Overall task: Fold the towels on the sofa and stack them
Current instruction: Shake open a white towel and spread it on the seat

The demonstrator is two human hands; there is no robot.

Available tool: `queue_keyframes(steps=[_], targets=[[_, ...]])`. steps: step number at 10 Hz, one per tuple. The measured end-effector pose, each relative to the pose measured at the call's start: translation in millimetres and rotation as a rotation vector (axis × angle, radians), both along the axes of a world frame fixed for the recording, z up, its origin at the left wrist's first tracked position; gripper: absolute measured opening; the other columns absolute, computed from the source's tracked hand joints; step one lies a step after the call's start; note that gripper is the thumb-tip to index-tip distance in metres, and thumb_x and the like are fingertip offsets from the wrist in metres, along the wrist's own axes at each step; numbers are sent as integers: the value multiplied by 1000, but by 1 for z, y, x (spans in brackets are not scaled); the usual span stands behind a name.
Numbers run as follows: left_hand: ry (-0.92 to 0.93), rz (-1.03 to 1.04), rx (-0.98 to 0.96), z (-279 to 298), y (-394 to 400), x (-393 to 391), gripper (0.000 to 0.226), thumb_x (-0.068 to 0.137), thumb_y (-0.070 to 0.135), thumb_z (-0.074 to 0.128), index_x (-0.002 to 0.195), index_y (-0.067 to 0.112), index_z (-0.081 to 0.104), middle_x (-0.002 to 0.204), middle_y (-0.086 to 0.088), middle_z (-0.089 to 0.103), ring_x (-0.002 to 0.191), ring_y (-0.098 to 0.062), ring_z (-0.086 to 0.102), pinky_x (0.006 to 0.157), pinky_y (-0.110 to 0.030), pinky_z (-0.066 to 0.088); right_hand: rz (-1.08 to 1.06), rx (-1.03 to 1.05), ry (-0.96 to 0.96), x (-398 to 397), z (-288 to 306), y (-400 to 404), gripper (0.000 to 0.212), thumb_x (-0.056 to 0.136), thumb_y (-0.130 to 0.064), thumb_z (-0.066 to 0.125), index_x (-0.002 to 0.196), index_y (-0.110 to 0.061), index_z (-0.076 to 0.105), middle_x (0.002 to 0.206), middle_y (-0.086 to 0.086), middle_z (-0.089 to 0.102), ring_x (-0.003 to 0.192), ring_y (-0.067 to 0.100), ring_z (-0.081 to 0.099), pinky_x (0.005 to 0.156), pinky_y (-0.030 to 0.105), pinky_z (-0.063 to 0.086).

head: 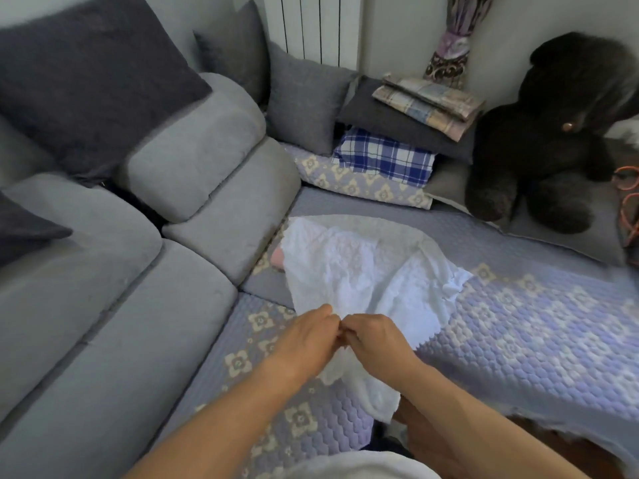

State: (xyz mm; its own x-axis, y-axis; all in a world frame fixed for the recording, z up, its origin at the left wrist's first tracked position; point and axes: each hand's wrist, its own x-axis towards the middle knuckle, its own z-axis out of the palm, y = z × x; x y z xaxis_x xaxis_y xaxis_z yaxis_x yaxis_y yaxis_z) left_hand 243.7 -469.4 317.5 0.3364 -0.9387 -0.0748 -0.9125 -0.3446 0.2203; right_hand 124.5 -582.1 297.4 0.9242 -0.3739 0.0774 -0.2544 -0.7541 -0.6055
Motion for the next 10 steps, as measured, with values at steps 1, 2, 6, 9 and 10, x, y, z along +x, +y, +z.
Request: queue_keyframes(steps=[1, 2, 6, 9, 10], targets=[[-90, -150, 106, -15, 5, 20, 8, 86, 16, 69, 84, 14, 62, 89, -6, 56, 75, -30, 62, 55, -35, 36, -145, 161, 46, -13, -5, -12, 18, 100, -23, 58, 104, -21, 75, 96, -10, 75, 82, 0, 64, 76, 9, 47], [-145, -83, 139, -29, 33, 58, 26, 60, -1, 82, 77, 10, 67, 81, -12, 64, 61, -33, 67, 45, -38, 53, -437, 76, 80, -53, -13, -55, 29, 102, -9, 50, 122, -16, 70, 120, -3, 71, 107, 14, 66, 96, 21, 49], [299, 1075, 39, -84, 85, 108, 33, 100, 4, 42, 117, -16, 62, 122, -37, 60, 113, -51, 58, 90, -48, 46, -1573, 458, 490, -263, -95, -92, 9, 90, 1, 59, 94, 6, 66, 107, 30, 63, 108, 47, 61, 85, 46, 50], [-121, 587, 407, -116, 134, 119, 29, 98, 20, 43, 116, 7, 63, 122, -20, 62, 108, -39, 62, 91, -46, 51, -1098, 689, 561, -308, -137, 0, 51, 86, -66, 57, 113, -24, 72, 107, -10, 72, 107, 17, 69, 79, 24, 50], [-142, 439, 584, -107, 136, 138, 36, 96, 25, 42, 122, 13, 64, 129, -14, 63, 111, -33, 63, 94, -43, 51, -861, 1226, 677, -255, -96, -23, 59, 85, -74, 53, 141, -61, 38, 143, -33, 46, 124, -14, 47, 112, 17, 32]])
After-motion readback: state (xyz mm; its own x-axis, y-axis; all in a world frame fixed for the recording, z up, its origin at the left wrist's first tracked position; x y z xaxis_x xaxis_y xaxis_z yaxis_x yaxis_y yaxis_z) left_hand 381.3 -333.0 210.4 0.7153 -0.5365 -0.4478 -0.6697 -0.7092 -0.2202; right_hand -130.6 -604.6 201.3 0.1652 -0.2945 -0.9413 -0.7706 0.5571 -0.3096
